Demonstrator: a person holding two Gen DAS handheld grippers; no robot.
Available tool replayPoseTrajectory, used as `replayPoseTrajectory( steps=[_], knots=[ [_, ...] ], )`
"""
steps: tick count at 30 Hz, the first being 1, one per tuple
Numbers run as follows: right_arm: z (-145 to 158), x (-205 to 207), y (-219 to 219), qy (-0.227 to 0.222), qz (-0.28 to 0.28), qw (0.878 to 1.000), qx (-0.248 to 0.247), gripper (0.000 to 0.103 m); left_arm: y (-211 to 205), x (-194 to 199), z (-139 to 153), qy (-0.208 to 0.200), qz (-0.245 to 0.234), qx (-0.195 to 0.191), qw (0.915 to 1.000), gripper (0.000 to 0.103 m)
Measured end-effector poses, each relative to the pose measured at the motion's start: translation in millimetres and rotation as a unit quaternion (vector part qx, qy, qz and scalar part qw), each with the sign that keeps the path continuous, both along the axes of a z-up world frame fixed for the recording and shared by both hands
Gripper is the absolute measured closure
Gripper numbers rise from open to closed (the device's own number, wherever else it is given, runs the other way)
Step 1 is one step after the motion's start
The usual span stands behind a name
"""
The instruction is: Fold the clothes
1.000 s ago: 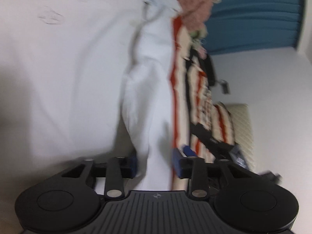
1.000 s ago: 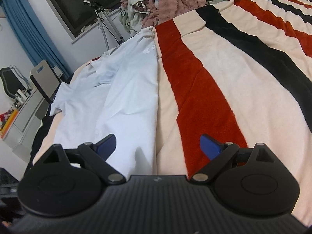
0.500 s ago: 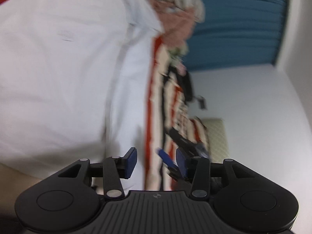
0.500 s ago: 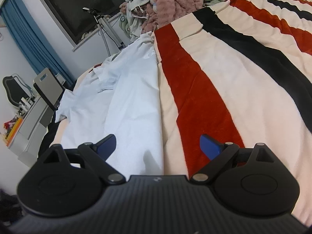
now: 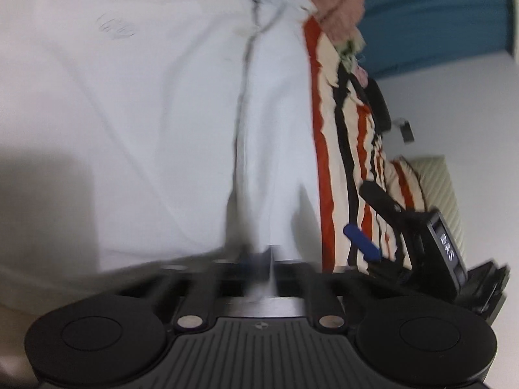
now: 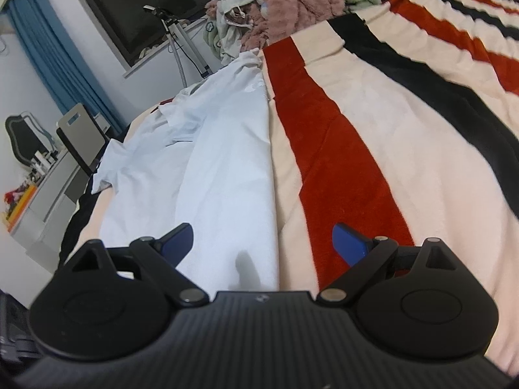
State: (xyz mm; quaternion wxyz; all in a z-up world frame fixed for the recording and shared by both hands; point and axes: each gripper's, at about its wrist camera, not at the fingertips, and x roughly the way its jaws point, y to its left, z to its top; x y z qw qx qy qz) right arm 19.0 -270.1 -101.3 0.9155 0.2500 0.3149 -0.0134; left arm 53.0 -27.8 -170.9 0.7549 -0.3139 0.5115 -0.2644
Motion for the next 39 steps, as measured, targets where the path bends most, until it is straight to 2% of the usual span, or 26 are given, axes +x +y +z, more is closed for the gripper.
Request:
replayPoseTrajectory(
  steps=[2,3,6,7,10,11,12,13,15,16,18,22,24,26,29,31,32,35,37,38,39],
  knots=[
    [2.7,-3.0,3.3,-0.006,0.001,1.0,-0.02,0.009,-7.3,-18.5,12.5,-0.046,0.007,0.087,0.9951,0.101],
    [3.6,-4.3,4.7,-0.008,0.002,1.0,-0.026,0.009,-9.4,-25.2,16.4,-0.062,0.007,0.114,0.9915,0.101],
    [7.1,-6.1,9.2,-0.017,0.005,0.999,-0.039,0.009,-14.1,-41.4,30.5,-0.104,0.011,0.146,0.9837,0.1],
    [8.9,-6.5,10.1,-0.022,0.006,0.999,-0.044,0.009,-13.2,-43.8,34.1,-0.115,0.012,0.156,0.9809,0.096],
    [16.1,-11.7,13.8,-0.047,0.009,0.997,-0.066,0.009,-10.6,-51.0,44.7,-0.148,0.016,0.187,0.971,0.068],
    [19.1,-13.9,14.5,-0.058,0.008,0.996,-0.07,0.009,-5.7,-54.6,49.1,-0.161,0.018,0.193,0.9676,0.055],
    [22.0,-16.2,15.2,-0.069,0.006,0.995,-0.075,0.009,-5.3,-55.9,56.9,-0.18,0.019,0.206,0.9616,0.043],
    [25.0,-19.1,15.4,-0.081,0.004,0.994,-0.079,0.009,-6.9,-56.4,65.7,-0.201,0.021,0.221,0.9542,0.037],
    [30.6,-24.5,15.4,-0.105,-0.003,0.99,-0.09,0.009,-8.2,-63.4,89.1,-0.246,0.024,0.255,0.9348,0.015],
    [33.3,-27.0,15.5,-0.116,-0.006,0.989,-0.096,0.009,-8.9,-61.8,98.3,-0.269,0.026,0.269,0.9245,0.012],
    [37.3,-29.8,16.4,-0.132,-0.01,0.986,-0.105,0.009,-12.6,-54.6,115.6,-0.302,0.018,0.285,0.9097,0.0],
    [39.2,-29.8,19.6,-0.144,-0.017,0.982,-0.12,0.009,-26.7,-32.2,137.7,-0.355,0.006,0.317,0.8793,0.0],
    [38.4,-29.2,21.4,-0.146,-0.021,0.981,-0.126,0.009,-30.6,-23.1,138.7,-0.366,0.014,0.339,0.8667,0.0],
    [37.4,-29.1,23.3,-0.148,-0.026,0.98,-0.133,0.009,-25.2,-17.8,132.6,-0.359,0.014,0.331,0.8726,0.0],
    [34.1,-27.5,26.9,-0.147,-0.031,0.979,-0.139,0.009,-6.6,-12.7,109.3,-0.334,0.017,0.316,0.8879,0.001],
    [31.3,-25.8,29.9,-0.145,-0.033,0.979,-0.141,0.009,4.0,-7.9,103.5,-0.315,0.019,0.304,0.8989,0.001],
    [30.1,-23.7,32.1,-0.143,-0.03,0.979,-0.143,0.009,13.0,-8.5,105.4,-0.31,0.026,0.302,0.9009,0.0],
    [27.5,-10.4,41.8,-0.129,-0.014,0.98,-0.153,0.009,43.5,-12.9,115.1,-0.304,0.053,0.299,0.9032,0.0],
    [27.0,5.9,53.7,-0.119,0.019,0.979,-0.162,0.01,59.8,-12.2,122.5,-0.307,0.074,0.313,0.8957,0.0],
    [26.5,14.3,60.3,-0.114,0.038,0.979,-0.166,0.014,67.7,-11.6,126.2,-0.31,0.084,0.321,0.8912,0.0],
    [24.4,24.6,69.8,-0.105,0.064,0.978,-0.171,0.019,76.6,-9.9,128.2,-0.308,0.094,0.32,0.8911,0.0]
  ],
)
